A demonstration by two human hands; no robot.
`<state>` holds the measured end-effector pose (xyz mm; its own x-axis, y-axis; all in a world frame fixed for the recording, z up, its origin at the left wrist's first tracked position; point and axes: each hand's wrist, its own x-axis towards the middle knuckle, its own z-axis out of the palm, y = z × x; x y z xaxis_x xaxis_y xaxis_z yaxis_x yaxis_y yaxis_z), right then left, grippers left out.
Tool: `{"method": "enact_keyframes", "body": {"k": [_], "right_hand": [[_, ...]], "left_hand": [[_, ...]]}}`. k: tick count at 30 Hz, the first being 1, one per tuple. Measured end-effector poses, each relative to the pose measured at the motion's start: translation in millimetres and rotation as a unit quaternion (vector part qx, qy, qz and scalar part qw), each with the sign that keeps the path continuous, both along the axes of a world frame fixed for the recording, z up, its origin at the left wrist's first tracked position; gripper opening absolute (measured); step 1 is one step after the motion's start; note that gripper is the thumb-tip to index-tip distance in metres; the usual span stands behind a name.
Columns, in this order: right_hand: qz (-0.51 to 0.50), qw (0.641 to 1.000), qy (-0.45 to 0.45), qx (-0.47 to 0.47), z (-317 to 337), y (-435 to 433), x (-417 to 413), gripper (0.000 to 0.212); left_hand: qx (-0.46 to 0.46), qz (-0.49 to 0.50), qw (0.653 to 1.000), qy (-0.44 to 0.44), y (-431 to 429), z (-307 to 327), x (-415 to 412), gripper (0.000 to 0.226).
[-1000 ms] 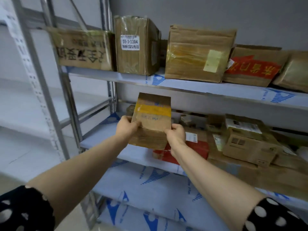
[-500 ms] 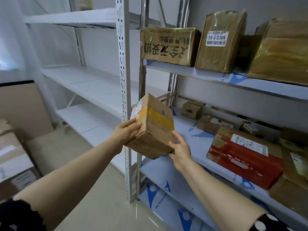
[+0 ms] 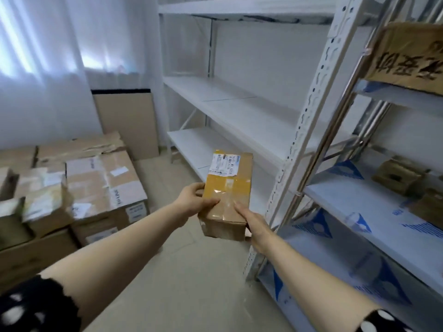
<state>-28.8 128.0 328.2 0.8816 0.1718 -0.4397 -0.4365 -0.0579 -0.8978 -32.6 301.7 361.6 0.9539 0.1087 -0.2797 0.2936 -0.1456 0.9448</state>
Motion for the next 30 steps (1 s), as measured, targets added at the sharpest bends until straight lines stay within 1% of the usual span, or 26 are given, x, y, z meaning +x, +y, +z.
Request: {"method": "enact_keyframes", "body": {"k": [3, 7, 11, 14, 16, 20, 22, 25, 30], "right_hand": [[0.008, 1.0, 0.007, 0.019, -14, 62, 8, 0.045], [0.046, 0.998, 0.012, 0.035, -25, 138, 23, 0.038], [0.092, 0.994, 0.027, 0.049, -37, 205, 37, 0.037], [0.137, 0.989, 0.035, 0.042, -45, 246, 47, 0.042], [0.154, 0.986, 0.04, 0.042, -53, 273, 57, 0.046], [0.175, 0.982, 0.063, 0.041, -70, 326, 87, 0.04], [0.185, 0.979, 0.078, 0.043, -80, 355, 106, 0.037], [0.194, 0.975, 0.102, 0.042, -101, 405, 143, 0.038], [0.207, 0.965, 0.154, 0.035, -135, 485, 200, 0.036]], "left_hand": [[0.017, 0.032, 0.999, 0.002, 60, -9, -4, 0.056], [0.004, 0.089, 0.995, 0.033, 132, -28, -9, 0.057], [0.014, 0.147, 0.988, 0.051, 189, -44, -13, 0.039], [0.008, 0.181, 0.982, 0.059, 223, -48, -11, 0.035], [-0.002, 0.198, 0.978, 0.066, 246, -54, -6, 0.037], [-0.002, 0.227, 0.972, 0.069, 292, -68, 10, 0.049], [0.01, 0.234, 0.969, 0.077, 318, -74, 25, 0.048], [0.024, 0.249, 0.963, 0.099, 362, -87, 52, 0.047], [0.067, 0.238, 0.955, 0.163, 437, -106, 104, 0.047]]}}
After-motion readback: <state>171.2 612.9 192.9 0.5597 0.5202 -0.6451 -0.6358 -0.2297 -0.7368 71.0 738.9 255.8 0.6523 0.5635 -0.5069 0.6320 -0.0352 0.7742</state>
